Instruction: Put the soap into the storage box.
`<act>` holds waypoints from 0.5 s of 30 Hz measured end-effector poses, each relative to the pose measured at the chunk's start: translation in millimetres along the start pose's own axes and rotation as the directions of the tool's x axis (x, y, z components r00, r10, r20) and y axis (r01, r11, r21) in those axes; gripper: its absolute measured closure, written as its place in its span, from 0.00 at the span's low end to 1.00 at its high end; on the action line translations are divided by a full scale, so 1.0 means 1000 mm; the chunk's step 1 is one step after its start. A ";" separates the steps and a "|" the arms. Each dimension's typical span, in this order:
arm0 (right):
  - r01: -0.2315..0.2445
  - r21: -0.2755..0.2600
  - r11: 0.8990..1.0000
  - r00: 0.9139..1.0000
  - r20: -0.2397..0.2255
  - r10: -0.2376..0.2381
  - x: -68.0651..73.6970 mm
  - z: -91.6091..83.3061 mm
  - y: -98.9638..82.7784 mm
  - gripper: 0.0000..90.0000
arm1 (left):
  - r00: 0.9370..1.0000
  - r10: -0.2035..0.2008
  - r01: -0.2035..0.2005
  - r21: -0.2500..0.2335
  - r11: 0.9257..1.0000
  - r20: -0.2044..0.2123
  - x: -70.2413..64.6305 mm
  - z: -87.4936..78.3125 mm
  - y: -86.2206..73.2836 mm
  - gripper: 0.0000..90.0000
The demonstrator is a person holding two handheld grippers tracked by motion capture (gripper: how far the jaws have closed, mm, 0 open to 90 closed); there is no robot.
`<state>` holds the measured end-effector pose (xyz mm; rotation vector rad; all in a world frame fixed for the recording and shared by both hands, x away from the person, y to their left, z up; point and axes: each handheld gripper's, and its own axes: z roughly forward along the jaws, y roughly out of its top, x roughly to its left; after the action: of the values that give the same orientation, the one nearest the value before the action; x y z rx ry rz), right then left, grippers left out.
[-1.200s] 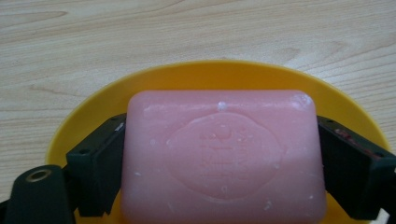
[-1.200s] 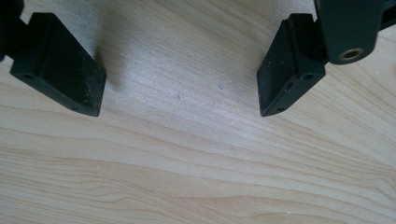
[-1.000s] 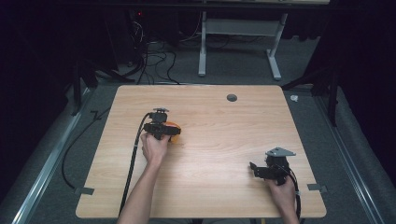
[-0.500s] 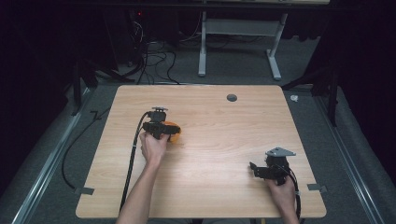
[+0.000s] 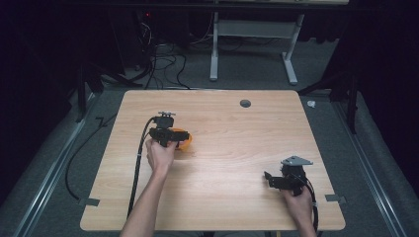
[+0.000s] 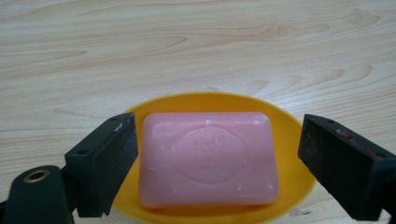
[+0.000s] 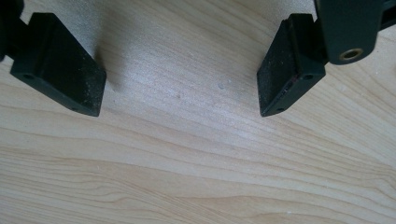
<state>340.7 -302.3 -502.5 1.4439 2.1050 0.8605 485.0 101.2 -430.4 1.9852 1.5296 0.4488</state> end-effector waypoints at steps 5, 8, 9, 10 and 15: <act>0.000 0.000 1.000 1.000 0.000 0.000 0.000 0.000 0.000 0.18 | 1.000 0.008 -0.008 -0.012 1.000 0.005 0.000 -0.007 -0.001 0.14; 0.000 0.000 1.000 1.000 0.000 0.000 0.000 0.000 0.000 0.18 | 1.000 0.014 -0.014 -0.021 1.000 0.010 0.001 -0.011 -0.001 0.14; 0.000 0.000 1.000 1.000 0.000 0.000 0.000 0.000 0.000 0.18 | 1.000 0.016 -0.015 -0.022 1.000 0.015 0.001 -0.013 -0.002 0.14; 0.000 0.000 1.000 1.000 0.000 0.000 0.000 0.000 0.000 0.18 | 1.000 0.016 -0.016 -0.024 1.000 0.020 0.002 -0.015 -0.003 0.14; 0.000 0.000 1.000 1.000 0.000 0.000 0.000 0.000 0.000 0.18 | 1.000 0.015 -0.014 -0.031 0.999 0.024 0.007 -0.023 -0.007 0.15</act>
<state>340.7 -302.3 -502.5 1.4436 2.1052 0.8611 468.3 114.3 -418.0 1.9719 1.4857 0.4497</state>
